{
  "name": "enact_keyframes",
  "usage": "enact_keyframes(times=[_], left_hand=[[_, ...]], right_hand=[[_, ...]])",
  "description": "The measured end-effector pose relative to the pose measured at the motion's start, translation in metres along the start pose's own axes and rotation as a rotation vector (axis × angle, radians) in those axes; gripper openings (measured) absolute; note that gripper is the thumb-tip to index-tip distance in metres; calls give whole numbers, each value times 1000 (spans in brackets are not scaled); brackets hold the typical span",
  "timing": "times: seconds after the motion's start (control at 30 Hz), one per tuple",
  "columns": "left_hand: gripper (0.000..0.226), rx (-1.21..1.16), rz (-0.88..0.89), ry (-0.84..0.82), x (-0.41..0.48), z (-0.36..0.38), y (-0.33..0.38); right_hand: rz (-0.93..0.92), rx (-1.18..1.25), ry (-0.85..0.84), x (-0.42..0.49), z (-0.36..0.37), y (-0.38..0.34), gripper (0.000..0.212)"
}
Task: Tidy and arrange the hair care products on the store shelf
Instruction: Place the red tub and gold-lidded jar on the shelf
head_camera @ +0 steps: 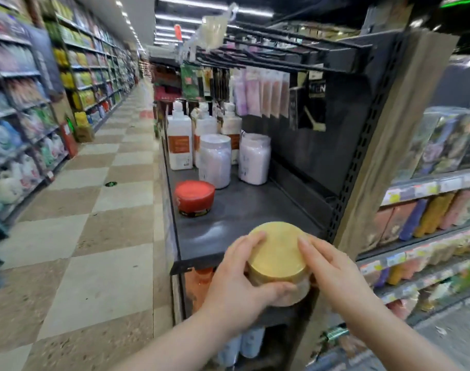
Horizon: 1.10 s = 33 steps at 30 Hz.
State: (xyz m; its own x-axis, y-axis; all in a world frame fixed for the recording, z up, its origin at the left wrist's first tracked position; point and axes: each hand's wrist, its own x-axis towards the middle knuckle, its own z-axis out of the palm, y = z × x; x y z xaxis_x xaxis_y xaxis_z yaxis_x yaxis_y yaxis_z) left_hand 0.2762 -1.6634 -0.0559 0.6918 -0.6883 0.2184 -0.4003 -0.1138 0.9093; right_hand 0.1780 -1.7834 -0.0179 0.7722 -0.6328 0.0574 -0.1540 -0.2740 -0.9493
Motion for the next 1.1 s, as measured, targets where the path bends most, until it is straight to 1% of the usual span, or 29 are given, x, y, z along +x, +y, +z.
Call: enact_keyframes(times=[0.13,0.17,0.23,0.27,0.3,0.43,0.57,0.6,0.7,0.73,0.8,0.83,0.9,0.93,1.0,1.03,1.1], left_hand=[[74,14,92,95,18,-47,27],[73,6,92,103,22,-58,28],[71,6,76,108,31,-80,30],[70,21,63,105,36,-90,29],[70,35,47,91,42,-101,27],[77,96,-15,-35,67,-132,8],[83,179,1,-197,90,-150,-19],[83,184,14,-254,95,-152,-26],[81,183,55,-452,112,-159,-44],[80,193,58,-520,118,-162,-48],[73,242,85,-619,126,-170,-55],[67,264,111,-631,130,-173,-58],[51,243,166,-550,136,-181,-62],[44,203,178,-473,140,-185,-65],[31,107,169,-337,152,-196,-73],[28,90,162,-302,159,-201,-79],[30,115,140,-280,171,-213,-91]], right_hand=[[-106,28,-25,14,19,-41,14],[-119,17,-40,17,25,-48,19],[-137,-22,-75,25,39,-58,56],[-141,-51,-88,30,47,-62,69],[-146,-68,-95,34,55,-66,73],[-81,-60,-102,55,86,-65,72],[11,-2,-9,66,119,-48,65],[29,3,18,68,125,-44,68],[65,38,80,76,139,-27,93],[90,41,99,77,142,-20,93],[138,78,143,76,151,-19,77],[160,108,155,74,155,-19,68],[190,130,176,72,162,-22,57],[206,130,190,72,163,-24,58],[254,96,238,72,166,-31,63],[276,70,265,73,167,-34,68],[296,-10,304,74,167,-37,78]])
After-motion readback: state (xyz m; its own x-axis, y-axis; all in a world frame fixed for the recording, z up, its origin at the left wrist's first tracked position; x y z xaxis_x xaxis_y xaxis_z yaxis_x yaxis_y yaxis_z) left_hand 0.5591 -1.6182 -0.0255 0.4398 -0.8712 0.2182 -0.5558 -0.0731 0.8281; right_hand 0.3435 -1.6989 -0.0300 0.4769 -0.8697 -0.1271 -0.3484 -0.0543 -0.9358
